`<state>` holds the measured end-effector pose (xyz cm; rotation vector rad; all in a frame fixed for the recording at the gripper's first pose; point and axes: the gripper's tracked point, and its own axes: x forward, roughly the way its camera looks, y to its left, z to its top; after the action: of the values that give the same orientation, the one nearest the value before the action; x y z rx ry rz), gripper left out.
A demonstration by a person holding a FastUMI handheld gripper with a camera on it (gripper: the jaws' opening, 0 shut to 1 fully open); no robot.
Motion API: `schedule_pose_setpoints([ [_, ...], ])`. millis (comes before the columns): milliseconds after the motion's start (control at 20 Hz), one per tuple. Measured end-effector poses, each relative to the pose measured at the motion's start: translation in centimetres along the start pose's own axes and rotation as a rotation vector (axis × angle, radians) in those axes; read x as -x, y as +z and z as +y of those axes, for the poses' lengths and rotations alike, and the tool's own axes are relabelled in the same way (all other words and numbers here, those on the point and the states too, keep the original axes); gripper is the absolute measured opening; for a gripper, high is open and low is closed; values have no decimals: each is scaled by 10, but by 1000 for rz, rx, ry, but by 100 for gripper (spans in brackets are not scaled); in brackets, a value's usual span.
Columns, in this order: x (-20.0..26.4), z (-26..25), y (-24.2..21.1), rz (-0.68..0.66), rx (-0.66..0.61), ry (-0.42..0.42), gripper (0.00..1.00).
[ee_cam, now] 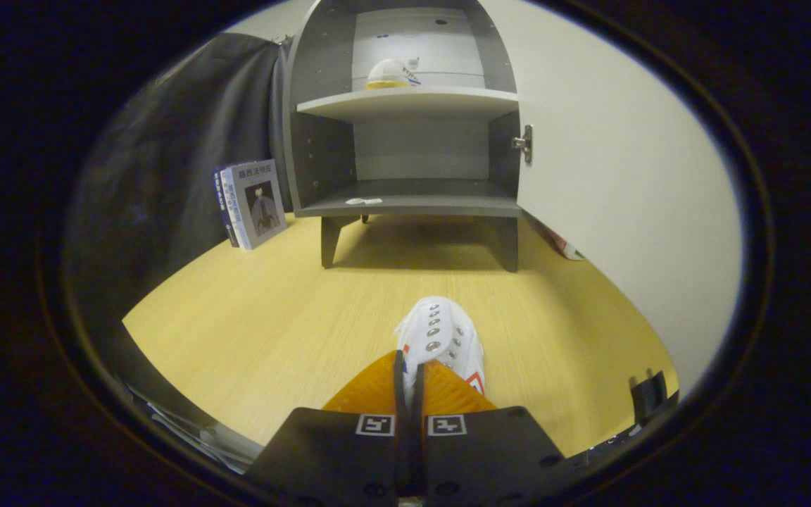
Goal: Open the shoe cabinet door, grab the shoes and put them into the shoe cabinet, then close the shoe cabinet door.
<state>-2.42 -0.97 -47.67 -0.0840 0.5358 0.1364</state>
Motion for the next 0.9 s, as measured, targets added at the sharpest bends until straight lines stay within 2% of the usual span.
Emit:
schedule_pose_setpoints([
  [200,19,4,54,-37,20,-12,3],
  [400,45,10,134,-98,36,-47,3],
  [550,59,9,194,-136,68,-105,2],
  [650,58,6,232,-166,70,-133,2],
  [900,29,0,316,-244,95,-137,2],
])
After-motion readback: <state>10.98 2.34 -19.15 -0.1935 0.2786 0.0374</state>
